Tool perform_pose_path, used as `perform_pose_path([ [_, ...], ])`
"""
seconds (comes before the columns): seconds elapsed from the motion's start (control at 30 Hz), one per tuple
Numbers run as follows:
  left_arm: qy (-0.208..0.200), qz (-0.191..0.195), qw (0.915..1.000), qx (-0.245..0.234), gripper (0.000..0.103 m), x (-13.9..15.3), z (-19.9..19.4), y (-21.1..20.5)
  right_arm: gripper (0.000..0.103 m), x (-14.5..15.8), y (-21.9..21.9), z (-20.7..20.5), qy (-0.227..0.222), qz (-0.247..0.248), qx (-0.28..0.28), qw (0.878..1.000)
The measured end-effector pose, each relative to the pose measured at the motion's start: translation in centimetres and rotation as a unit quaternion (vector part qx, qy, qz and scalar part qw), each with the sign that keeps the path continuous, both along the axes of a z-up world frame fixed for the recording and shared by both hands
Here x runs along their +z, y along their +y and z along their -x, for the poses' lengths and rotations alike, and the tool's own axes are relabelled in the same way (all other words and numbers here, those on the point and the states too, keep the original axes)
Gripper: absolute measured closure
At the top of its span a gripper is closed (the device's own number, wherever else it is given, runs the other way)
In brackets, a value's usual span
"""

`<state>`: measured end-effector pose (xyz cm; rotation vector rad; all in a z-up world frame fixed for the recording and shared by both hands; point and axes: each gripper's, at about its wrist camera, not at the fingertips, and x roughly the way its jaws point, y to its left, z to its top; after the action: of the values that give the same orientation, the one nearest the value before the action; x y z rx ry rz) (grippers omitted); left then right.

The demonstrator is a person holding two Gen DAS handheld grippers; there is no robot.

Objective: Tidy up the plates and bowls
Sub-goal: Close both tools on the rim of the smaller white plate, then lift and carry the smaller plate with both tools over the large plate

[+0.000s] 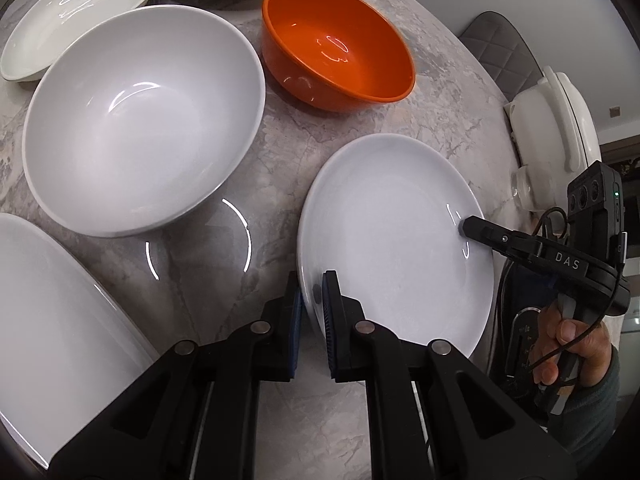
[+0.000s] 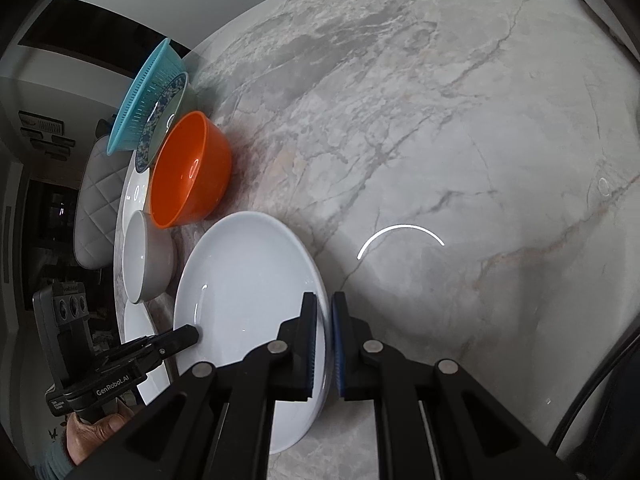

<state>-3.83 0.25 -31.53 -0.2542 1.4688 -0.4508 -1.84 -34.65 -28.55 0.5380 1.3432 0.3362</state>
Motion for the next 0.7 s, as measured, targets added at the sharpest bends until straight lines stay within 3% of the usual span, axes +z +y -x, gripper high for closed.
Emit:
perform_pose_path([
  [0.37,-0.026,0.003,0.9996,-0.01,0.095,2.3,1.4,0.5,0.093,2.0,1.0,1.8,-0.033,0.014,0.015,0.999],
  [0.7,-0.051,0.007,0.9985,-0.016,0.095,6.1,3.9,2.6,0.093,4.7,2.4,4.0,-0.063,0.025,0.037,0.997],
])
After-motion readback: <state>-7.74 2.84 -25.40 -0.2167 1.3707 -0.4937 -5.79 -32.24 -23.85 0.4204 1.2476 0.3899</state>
